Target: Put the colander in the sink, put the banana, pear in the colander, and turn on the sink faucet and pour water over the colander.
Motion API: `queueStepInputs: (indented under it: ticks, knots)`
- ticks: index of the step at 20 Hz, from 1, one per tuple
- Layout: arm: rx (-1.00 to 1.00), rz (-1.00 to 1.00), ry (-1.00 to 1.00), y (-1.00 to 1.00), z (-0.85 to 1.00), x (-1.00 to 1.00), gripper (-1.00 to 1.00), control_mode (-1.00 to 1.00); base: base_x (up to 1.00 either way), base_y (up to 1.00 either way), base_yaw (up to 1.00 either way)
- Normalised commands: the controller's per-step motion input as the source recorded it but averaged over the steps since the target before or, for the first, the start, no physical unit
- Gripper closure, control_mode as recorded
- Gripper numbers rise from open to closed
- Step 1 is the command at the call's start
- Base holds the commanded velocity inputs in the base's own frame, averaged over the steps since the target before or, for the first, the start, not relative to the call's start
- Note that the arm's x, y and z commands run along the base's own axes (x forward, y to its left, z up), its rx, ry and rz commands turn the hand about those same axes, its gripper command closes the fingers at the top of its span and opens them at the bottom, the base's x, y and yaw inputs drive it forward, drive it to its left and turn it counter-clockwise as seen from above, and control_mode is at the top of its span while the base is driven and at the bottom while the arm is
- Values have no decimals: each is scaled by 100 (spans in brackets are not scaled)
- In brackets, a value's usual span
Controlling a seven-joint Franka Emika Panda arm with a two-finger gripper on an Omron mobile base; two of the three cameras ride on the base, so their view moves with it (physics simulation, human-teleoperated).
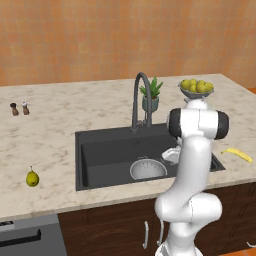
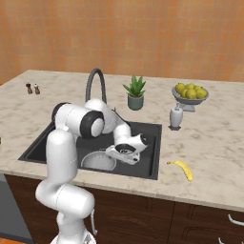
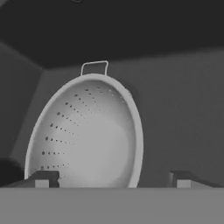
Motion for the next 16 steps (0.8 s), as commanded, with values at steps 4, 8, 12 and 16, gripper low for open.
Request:
queueStepInputs:
  ticks: [4,8,12,16]
  knots:
    - [0,-5,-4,-26,100,-12,-100,-100,0,0,0]
    - [0,-6,-2,-19,100,-41,-100,-100,0,0,0]
    - [-5,0,-4,-9,100,-85,-100,-100,0,0,0]
    - [-17,0,-14,7,97,-95,-100,-100,0,0,0]
